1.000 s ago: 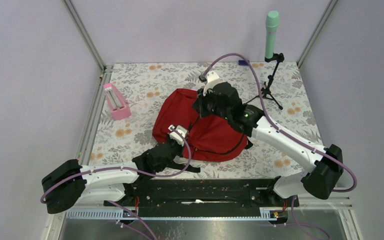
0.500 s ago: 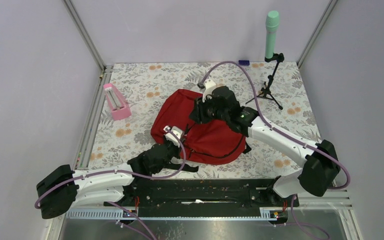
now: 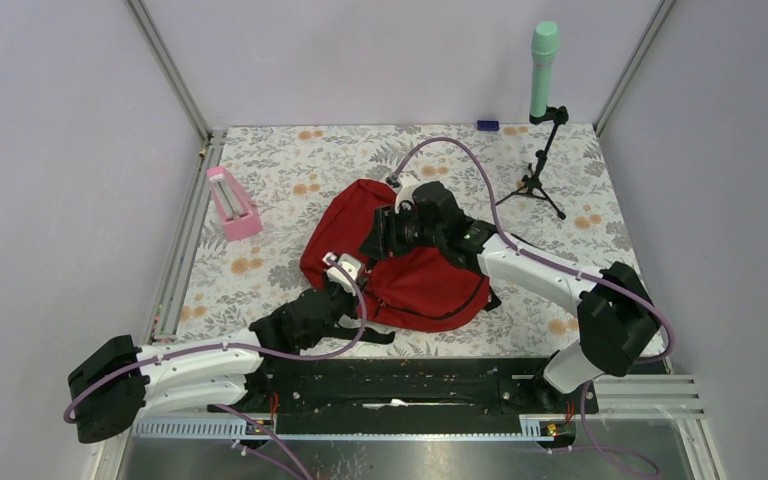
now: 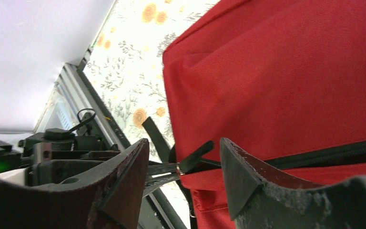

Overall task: Pack the student bag
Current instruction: Zip the student bag at the center of the board.

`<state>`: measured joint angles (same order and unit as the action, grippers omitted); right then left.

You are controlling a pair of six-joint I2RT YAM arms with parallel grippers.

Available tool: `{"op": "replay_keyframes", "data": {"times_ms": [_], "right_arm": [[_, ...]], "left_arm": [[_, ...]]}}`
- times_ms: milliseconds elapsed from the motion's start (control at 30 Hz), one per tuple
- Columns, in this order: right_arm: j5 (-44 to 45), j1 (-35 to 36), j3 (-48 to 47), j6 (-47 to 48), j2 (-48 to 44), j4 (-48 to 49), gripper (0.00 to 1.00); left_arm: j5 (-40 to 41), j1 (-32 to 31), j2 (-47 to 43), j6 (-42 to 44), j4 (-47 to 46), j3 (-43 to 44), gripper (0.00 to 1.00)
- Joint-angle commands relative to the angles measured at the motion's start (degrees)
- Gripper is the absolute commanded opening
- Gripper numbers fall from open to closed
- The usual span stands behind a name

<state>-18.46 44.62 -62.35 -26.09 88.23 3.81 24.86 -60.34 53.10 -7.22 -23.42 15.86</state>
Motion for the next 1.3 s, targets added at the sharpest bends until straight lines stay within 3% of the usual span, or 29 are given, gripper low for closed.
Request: {"op": "replay_keyframes", "data": {"times_ms": [0, 300, 433, 600, 667, 733, 800, 867, 933, 1133, 1267], "right_arm": [[4.42, -0.07, 0.83, -0.04, 0.68, 1.75, 0.64], [0.52, -0.05, 1.48, -2.66, 3.31, 5.03, 0.65], [-1.76, 0.07, 2.05, -4.44, 4.36, 7.26, 0.62], [-4.40, 0.21, 1.25, -6.33, 5.95, 8.10, 0.43], [-5.28, 0.23, 1.34, -6.96, 6.19, 9.17, 0.27], [-5.54, 0.29, 1.35, -7.13, 5.90, 9.52, 0.05], [-4.90, 0.26, 1.56, -6.74, 5.11, 9.46, 0.00], [-3.12, 0.24, 1.85, -6.02, 3.77, 9.03, 0.00], [-0.67, 0.19, 2.21, -5.02, 2.21, 8.41, 0.00], [5.28, 0.04, 4.36, -1.74, -3.22, 7.96, 0.00], [5.89, 0.11, 5.12, -0.49, -5.15, 7.11, 0.00]], "left_arm": [[0.39, -0.13, -2.05, -0.34, -0.99, -0.61, 0.00], [0.53, -0.18, -2.56, -0.33, -0.93, -0.74, 0.00], [0.55, -0.13, -2.52, -0.33, -0.99, -0.65, 0.00], [0.61, -0.14, -2.31, -0.33, -1.01, -0.43, 0.00], [0.67, -0.13, -2.28, -0.60, -0.81, -0.24, 0.00], [1.46, -0.13, -2.50, -1.44, -0.17, 0.19, 0.00], [2.89, -0.13, -3.07, -3.06, 2.58, 1.32, 0.18], [5.15, -0.14, -4.23, -5.25, 6.46, 2.59, 0.47], [6.61, -0.13, -5.78, -8.60, 10.00, 3.51, 0.61], [13.33, -0.05, -13.23, -30.98, 24.04, 4.42, 0.73], [12.52, 0.60, -16.01, -50.91, 30.09, 3.32, 0.73]]}}
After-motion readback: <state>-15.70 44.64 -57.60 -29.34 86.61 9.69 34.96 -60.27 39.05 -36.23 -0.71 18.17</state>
